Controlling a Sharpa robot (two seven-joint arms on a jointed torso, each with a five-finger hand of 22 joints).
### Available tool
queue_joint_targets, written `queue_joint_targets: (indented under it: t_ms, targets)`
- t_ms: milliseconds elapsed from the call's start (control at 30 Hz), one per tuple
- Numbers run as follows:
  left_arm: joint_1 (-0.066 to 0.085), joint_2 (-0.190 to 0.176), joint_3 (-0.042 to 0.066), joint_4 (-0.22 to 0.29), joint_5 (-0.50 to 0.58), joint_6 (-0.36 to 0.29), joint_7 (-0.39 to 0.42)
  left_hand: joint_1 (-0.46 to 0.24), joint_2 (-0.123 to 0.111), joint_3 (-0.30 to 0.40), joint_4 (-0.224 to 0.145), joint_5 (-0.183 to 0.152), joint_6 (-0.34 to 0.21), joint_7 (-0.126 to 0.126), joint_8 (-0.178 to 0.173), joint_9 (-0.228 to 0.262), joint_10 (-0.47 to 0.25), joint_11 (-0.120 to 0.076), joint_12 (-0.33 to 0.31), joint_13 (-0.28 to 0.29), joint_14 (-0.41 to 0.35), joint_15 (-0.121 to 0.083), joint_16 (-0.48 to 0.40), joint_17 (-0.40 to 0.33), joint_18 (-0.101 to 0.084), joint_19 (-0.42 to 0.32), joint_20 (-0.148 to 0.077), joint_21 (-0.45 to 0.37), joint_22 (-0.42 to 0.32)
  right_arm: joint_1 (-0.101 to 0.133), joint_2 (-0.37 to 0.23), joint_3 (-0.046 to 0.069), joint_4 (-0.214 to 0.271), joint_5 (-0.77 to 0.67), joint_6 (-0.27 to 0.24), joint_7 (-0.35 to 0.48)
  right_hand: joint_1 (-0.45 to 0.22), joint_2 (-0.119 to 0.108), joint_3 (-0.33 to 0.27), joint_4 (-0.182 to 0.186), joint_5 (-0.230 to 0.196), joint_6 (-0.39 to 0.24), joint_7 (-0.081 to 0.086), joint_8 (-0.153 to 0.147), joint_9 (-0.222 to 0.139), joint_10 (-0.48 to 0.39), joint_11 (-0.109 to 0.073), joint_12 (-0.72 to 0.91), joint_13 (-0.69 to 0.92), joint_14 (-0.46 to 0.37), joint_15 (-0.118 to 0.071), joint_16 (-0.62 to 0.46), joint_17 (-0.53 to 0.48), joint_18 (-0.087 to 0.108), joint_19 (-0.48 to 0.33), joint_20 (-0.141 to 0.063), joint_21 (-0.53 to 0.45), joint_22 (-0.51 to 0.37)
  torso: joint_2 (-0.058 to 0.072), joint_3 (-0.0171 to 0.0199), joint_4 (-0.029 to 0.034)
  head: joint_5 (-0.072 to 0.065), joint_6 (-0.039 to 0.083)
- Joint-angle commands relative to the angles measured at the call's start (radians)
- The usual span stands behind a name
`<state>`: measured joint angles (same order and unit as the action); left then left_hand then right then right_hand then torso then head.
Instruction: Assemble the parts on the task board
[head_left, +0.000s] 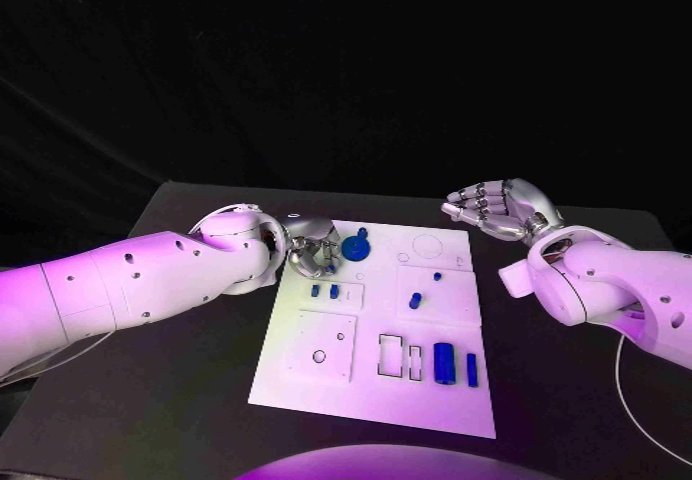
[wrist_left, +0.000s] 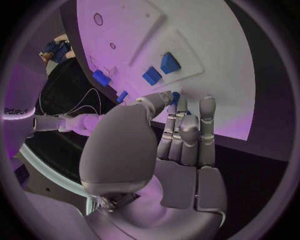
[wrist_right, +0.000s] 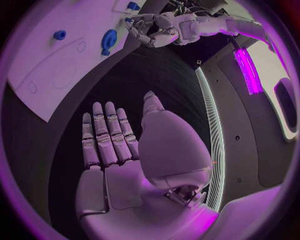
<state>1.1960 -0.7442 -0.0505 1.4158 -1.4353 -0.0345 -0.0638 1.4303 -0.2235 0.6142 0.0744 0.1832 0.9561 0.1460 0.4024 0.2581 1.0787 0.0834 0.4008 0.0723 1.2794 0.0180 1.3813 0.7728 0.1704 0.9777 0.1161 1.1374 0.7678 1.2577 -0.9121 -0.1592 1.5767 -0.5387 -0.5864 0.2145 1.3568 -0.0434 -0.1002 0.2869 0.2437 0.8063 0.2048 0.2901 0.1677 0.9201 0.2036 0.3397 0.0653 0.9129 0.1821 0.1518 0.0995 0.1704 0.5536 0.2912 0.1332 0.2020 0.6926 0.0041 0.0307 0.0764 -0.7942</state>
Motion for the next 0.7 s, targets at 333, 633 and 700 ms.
queue_joint_targets:
  t_ms: [333, 633, 700]
  targets:
    - [-0.001, 0.011, -0.005, -0.008, -0.029, 0.056, -0.014, -0.020, 0.000, -0.009, -0.001, -0.006, 0.007, -0.004, -0.009, 0.002, 0.011, -0.001, -0.014, 0.001, -0.009, -0.003, 0.000, -0.023, 0.009, -0.028, 0.003, -0.018, -0.024, 0.000, 0.000, 0.000, 0.002, -0.008, 0.003, 0.008, 0.000, 0.012, -0.005, 0.000, -0.002, 0.008, 0.056, -0.002, -0.002, 0.008, -0.001, -0.006, -0.002, 0.001, 0.000, -0.002, -0.002, 0.001, 0.004, 0.001, 0.004, -0.002, 0.000, 0.0007, -0.0001, -0.002, -0.004]
    - [-0.003, 0.009, -0.006, -0.007, -0.036, 0.040, -0.008, -0.037, -0.008, -0.022, 0.006, -0.005, 0.002, -0.005, -0.017, 0.003, 0.015, -0.002, -0.021, 0.004, -0.012, -0.002, 0.001, -0.022, 0.009, -0.033, 0.003, -0.024, -0.028, 0.000, -0.001, 0.000, 0.001, -0.007, 0.002, 0.007, 0.000, 0.012, -0.006, 0.001, -0.003, 0.008, 0.056, -0.002, -0.002, 0.008, -0.001, -0.007, -0.002, 0.001, 0.000, -0.002, -0.002, 0.001, 0.004, 0.001, 0.004, -0.002, 0.000, 0.0001, -0.0001, -0.001, -0.004]
    - [-0.003, 0.008, -0.006, -0.007, -0.037, 0.036, -0.007, -0.037, -0.009, -0.023, 0.006, -0.005, 0.001, -0.005, -0.017, 0.003, 0.015, -0.001, -0.022, 0.004, -0.013, -0.002, 0.001, -0.024, 0.010, -0.034, 0.003, -0.025, -0.029, 0.000, -0.001, 0.000, 0.001, -0.007, 0.002, 0.007, 0.000, 0.012, -0.006, 0.001, -0.003, 0.008, 0.056, -0.002, -0.002, 0.008, -0.001, -0.007, -0.002, 0.001, 0.000, -0.002, -0.002, 0.001, 0.004, 0.001, 0.004, -0.002, 0.000, 0.0003, -0.0001, -0.001, -0.004]
